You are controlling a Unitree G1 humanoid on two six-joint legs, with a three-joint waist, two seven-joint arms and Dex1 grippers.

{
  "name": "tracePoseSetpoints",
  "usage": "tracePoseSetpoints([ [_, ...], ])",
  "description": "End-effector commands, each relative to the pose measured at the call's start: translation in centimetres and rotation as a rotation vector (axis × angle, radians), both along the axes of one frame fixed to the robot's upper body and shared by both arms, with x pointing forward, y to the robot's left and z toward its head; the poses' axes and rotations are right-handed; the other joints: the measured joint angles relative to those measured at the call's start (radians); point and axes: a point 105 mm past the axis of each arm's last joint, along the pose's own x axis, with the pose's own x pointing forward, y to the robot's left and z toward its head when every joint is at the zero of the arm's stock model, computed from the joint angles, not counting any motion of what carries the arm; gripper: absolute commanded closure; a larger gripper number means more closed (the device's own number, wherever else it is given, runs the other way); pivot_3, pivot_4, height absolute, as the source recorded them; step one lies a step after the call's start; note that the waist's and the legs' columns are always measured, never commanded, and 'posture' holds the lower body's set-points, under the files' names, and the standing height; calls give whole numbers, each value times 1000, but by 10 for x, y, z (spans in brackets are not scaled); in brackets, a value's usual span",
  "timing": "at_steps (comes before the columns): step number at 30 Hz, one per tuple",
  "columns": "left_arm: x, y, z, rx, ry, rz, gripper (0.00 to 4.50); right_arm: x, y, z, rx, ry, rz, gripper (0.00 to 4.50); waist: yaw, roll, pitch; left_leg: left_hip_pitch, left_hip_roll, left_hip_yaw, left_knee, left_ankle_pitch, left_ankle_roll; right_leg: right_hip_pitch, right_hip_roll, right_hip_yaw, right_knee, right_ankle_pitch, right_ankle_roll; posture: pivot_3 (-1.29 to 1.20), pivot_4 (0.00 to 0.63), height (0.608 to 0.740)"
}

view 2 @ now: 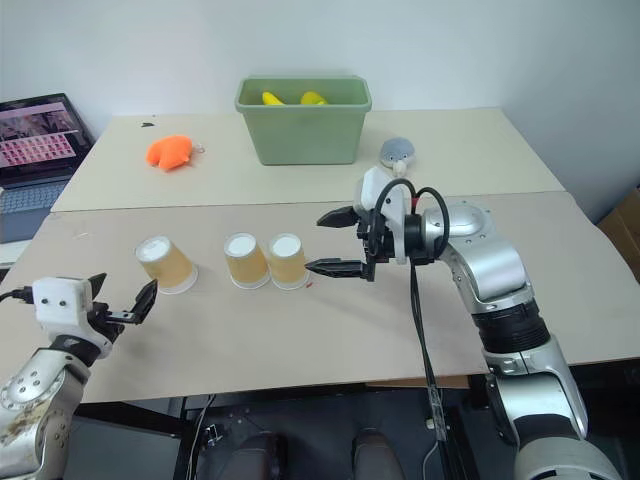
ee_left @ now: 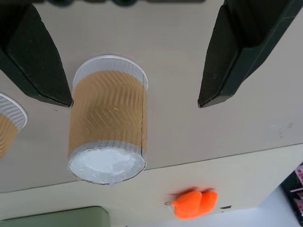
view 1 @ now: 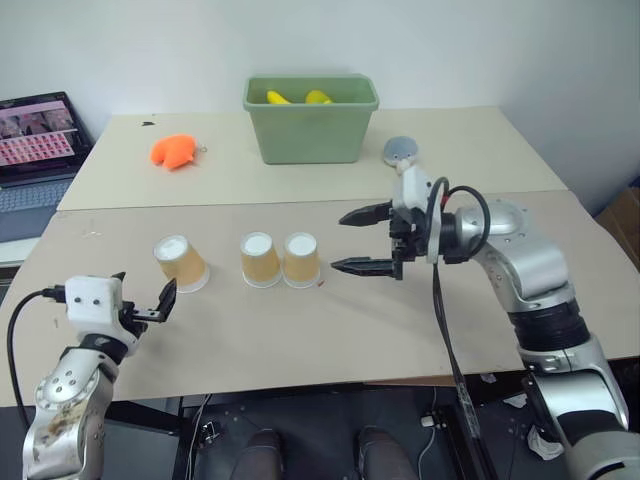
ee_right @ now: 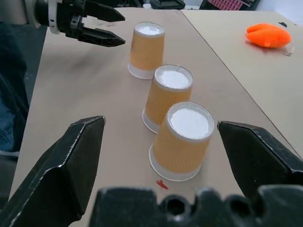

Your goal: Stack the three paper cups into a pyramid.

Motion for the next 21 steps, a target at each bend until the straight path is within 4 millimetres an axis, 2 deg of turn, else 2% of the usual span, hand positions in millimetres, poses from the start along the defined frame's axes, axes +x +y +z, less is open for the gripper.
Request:
tracePoseSetpoints([
  [1, 11, -2, 7, 32, -25, -65, 0, -1, -8, 14, 26, -53, -30, 18, 0, 0, 0, 0, 0, 0, 0, 0, 0, 0, 0, 0, 0, 0, 0, 0, 150, 732],
  [6, 31, -9, 10, 32, -32, -133, 0, -2, -10, 15, 29, -60, -51, 18, -2, 0, 0, 1, 0, 0, 0, 0, 0, 0, 0, 0, 1, 0, 0, 0, 150, 732],
  [12, 50, -12, 23, 27, -64, -170, 0, 0, -13, 12, 27, -61, -81, 18, -1, 0, 0, 0, 0, 0, 0, 0, 0, 0, 0, 0, 1, 0, 0, 0, 150, 732],
  [21, 54, -14, 24, 13, -59, -192, 0, 2, -13, 10, 30, -65, -106, 18, -3, 0, 0, 0, 0, 0, 0, 0, 0, 0, 0, 0, 1, 0, 0, 0, 150, 732],
])
